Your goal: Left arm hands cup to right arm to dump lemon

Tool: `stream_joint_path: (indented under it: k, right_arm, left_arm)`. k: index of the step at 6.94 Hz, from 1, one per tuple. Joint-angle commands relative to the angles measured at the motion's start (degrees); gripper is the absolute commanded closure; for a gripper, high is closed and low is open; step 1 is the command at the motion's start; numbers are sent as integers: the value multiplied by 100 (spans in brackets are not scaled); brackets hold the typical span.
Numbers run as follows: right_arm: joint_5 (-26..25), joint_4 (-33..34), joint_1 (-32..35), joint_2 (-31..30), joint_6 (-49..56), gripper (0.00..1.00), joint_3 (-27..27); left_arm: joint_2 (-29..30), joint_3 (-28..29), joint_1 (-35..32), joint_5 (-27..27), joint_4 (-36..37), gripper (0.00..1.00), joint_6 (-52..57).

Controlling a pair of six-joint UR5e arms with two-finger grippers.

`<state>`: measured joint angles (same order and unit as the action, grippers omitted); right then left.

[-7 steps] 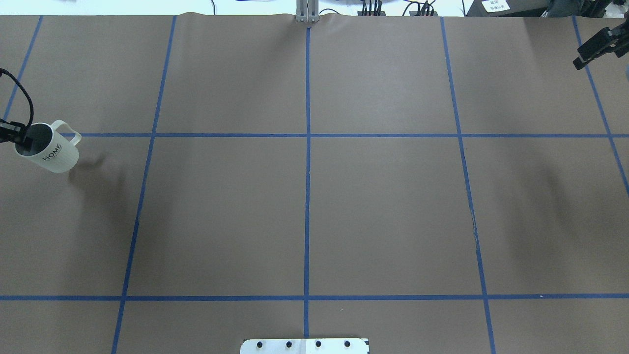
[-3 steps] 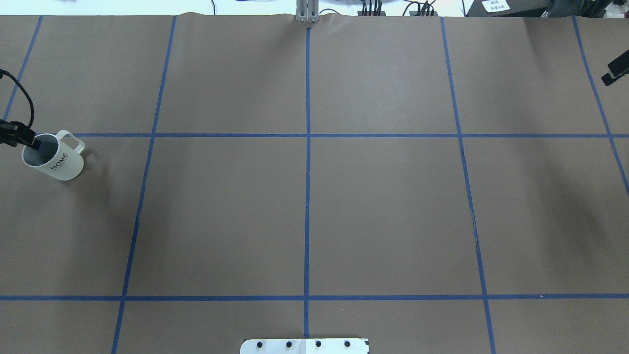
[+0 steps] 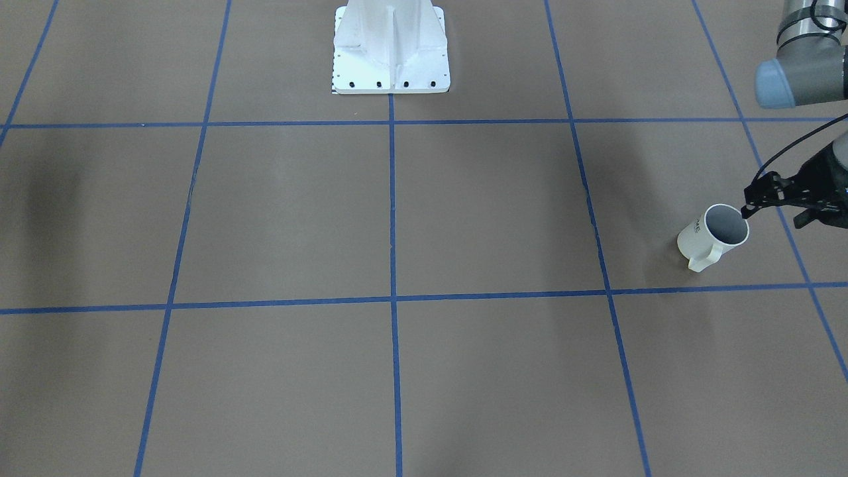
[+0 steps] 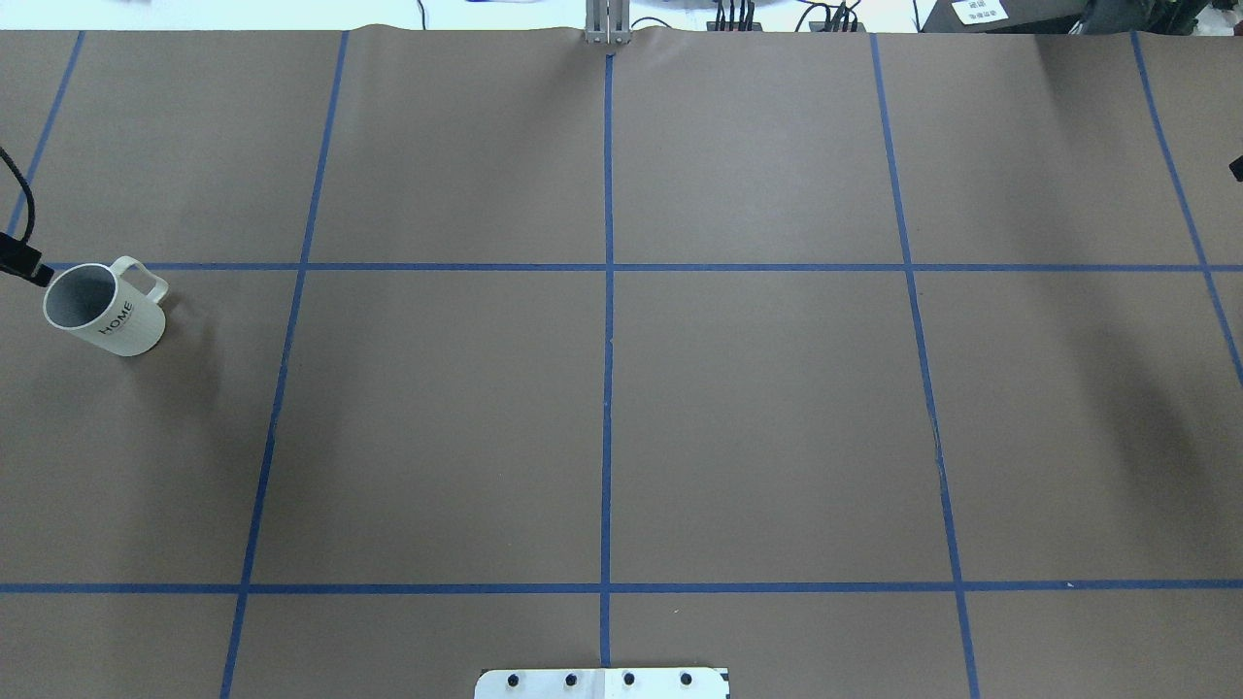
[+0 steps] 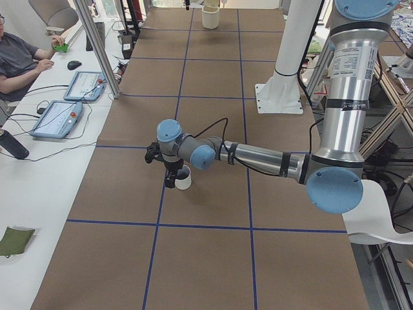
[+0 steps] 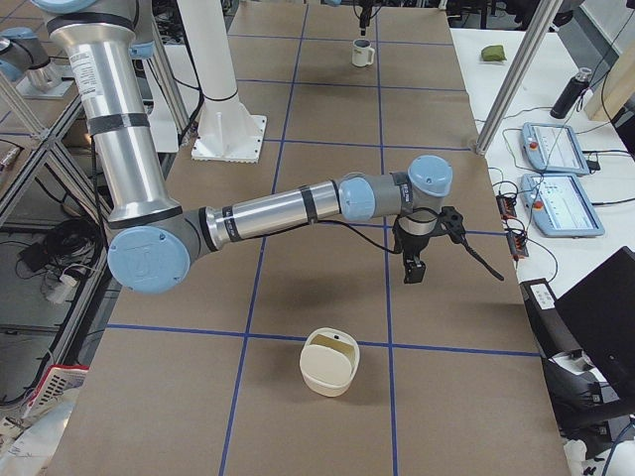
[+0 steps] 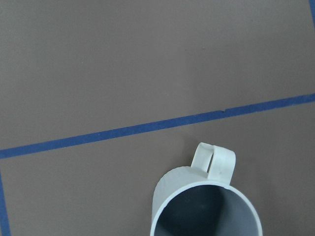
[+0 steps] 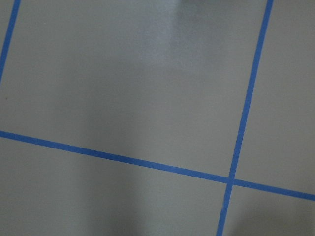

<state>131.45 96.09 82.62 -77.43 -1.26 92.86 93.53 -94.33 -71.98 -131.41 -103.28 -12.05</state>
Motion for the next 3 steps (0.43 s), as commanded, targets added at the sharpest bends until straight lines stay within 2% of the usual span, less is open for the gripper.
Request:
stream_joint_path:
  k: [1,3]
  right_arm:
    - [-40,15,148,-201,256,0,-13]
    - [3,24,630,-298,1123,0,-450]
  left_arm:
    - [-10,28,-919,1,1060,0,1873]
    - [-45,55,-1570,10,1886,0,2784]
